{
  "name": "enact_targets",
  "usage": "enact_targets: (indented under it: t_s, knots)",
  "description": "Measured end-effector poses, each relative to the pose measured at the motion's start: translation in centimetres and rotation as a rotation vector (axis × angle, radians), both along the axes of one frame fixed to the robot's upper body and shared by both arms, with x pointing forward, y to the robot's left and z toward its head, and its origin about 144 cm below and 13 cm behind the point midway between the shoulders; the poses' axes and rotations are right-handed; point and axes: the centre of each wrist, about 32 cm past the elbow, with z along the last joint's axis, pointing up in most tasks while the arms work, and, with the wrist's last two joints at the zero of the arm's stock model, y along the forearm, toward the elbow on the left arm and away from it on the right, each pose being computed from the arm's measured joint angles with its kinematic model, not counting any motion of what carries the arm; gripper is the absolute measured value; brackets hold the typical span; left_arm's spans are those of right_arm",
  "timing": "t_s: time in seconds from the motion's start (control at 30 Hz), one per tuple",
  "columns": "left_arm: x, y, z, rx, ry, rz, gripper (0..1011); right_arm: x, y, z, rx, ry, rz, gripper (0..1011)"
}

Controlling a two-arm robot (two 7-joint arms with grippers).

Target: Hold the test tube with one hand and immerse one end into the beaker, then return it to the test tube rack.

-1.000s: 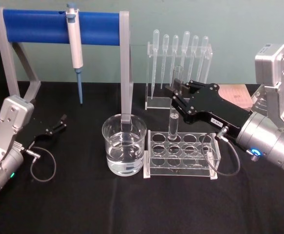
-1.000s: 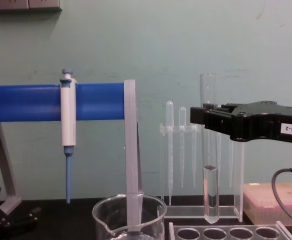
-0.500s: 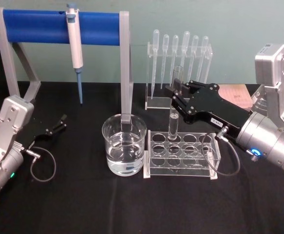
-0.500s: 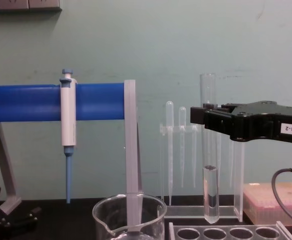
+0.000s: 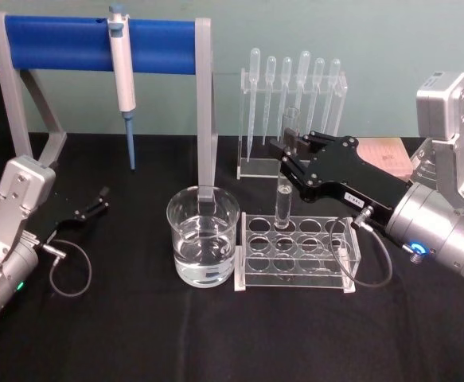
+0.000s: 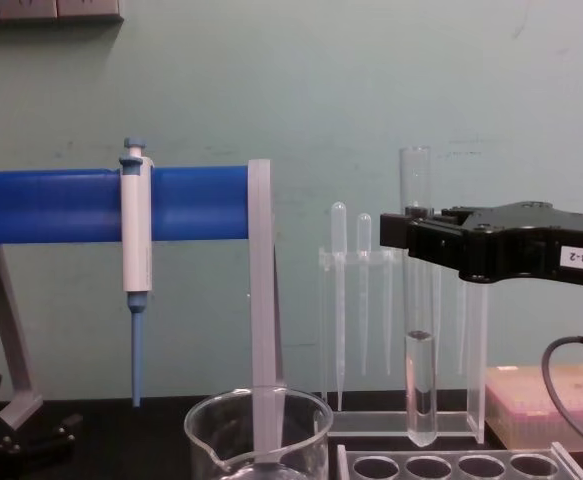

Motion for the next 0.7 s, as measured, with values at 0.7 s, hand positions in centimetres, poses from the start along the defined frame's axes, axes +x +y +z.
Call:
enact_targets:
  t_s: [0.7]
  knots:
    - [0.0, 0.0, 0.0, 0.0, 0.0, 0.0, 1000, 4.1, 5.9, 2.0, 0.1, -0.038, 0.175, 225]
